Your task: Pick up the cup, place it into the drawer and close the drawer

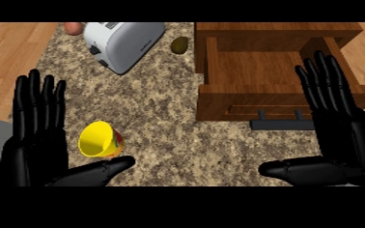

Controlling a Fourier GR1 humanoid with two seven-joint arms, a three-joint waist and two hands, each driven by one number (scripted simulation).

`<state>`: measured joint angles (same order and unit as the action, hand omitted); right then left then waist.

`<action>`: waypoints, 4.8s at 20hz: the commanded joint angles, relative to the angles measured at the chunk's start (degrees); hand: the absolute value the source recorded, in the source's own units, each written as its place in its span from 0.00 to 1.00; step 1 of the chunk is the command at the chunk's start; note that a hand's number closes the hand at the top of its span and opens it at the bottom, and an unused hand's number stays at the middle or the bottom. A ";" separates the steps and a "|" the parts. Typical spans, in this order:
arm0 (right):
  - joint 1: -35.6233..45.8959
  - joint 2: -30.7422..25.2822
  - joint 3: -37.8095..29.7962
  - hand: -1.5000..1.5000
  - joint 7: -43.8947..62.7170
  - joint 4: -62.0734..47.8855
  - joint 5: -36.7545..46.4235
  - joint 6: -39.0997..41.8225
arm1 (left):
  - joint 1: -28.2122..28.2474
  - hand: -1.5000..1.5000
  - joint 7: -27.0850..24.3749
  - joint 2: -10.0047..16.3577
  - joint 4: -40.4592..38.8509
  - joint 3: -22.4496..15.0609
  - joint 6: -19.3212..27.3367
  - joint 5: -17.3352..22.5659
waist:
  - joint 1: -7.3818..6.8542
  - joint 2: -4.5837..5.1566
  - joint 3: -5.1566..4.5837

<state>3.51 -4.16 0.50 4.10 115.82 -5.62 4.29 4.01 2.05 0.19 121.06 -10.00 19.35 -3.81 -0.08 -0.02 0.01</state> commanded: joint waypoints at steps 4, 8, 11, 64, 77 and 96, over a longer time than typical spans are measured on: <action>-3.56 1.81 2.19 0.00 -1.23 2.82 1.99 -0.45 | -1.98 0.00 -2.31 -0.18 -5.48 -3.62 5.73 -0.49 | 0.19 -0.01 -0.01; -1.23 1.62 1.67 0.00 2.49 4.90 1.11 -1.00 | -2.25 0.00 0.94 0.51 -2.36 3.42 1.20 1.34 | 0.11 -0.03 -0.01; -0.36 -1.34 -3.18 0.00 -0.08 0.42 -2.96 3.02 | -2.42 0.00 2.44 0.72 -4.13 3.28 1.06 1.88 | 0.10 0.00 0.00; 5.85 -1.58 -5.03 0.00 6.17 0.45 -4.26 2.88 | 3.79 0.00 -37.40 1.86 -50.81 17.95 -10.38 16.22 | -0.06 0.01 -0.01; 1.81 0.16 -2.20 0.00 6.97 5.50 -1.92 1.89 | -4.31 0.00 -47.33 1.69 -66.84 20.12 -14.60 18.06 | 0.10 0.01 -0.02; 0.67 0.31 -1.72 0.00 9.67 7.99 -3.07 1.96 | -12.03 1.00 -53.95 4.54 -81.50 22.66 -32.06 24.38 | 0.20 0.01 -0.03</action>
<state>4.07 -4.24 -2.17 11.03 121.66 -8.76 7.23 -7.53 -50.67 3.18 41.44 12.04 -7.75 19.07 0.17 0.01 -0.02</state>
